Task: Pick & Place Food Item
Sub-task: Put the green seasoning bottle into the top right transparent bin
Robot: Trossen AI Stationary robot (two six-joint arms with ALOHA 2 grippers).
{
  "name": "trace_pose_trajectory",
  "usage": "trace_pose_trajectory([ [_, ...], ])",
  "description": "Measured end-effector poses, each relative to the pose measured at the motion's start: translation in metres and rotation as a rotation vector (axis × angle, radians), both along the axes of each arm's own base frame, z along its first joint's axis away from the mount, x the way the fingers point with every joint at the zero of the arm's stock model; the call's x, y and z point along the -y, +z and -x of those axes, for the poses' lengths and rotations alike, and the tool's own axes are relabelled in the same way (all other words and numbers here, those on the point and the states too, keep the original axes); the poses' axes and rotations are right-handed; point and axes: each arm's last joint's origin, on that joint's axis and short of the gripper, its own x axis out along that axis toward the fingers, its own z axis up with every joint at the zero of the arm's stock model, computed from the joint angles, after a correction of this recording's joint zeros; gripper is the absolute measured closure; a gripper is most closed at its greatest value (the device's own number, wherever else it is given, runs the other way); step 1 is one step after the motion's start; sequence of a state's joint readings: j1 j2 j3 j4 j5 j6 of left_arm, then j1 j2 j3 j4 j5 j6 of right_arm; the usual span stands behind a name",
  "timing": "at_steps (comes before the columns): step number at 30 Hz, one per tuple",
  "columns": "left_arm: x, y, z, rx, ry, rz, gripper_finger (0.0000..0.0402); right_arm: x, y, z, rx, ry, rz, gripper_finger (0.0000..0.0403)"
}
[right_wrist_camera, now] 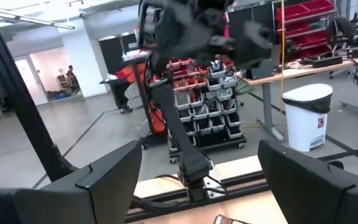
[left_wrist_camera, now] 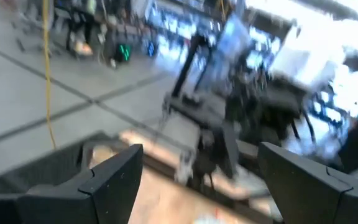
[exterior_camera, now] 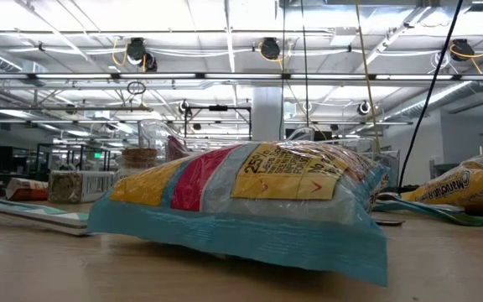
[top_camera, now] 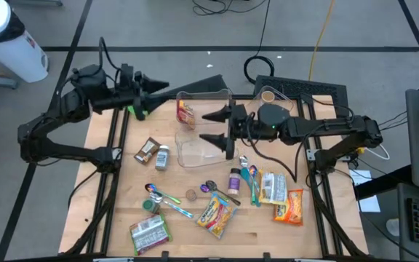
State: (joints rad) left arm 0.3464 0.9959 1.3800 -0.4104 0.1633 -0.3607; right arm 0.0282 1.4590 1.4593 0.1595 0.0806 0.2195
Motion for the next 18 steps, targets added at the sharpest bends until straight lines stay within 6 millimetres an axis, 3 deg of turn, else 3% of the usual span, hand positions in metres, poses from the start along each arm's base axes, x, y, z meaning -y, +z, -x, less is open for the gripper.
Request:
trace_pose_trajectory([
  [7,0.025,-0.011,0.046,-0.16,-0.202,0.031,0.0078,0.003,0.003,0.0,0.029,-0.006,-0.008,0.009],
  [11,0.04,-0.024,0.067,-0.283,-0.301,0.145,0.0078,0.007,0.002,0.0,0.024,-0.017,-0.006,0.009],
  [18,0.052,-0.047,0.071,-0.565,-0.307,0.292,0.0078,0.023,0.002,0.001,0.023,-0.064,-0.037,0.009],
])
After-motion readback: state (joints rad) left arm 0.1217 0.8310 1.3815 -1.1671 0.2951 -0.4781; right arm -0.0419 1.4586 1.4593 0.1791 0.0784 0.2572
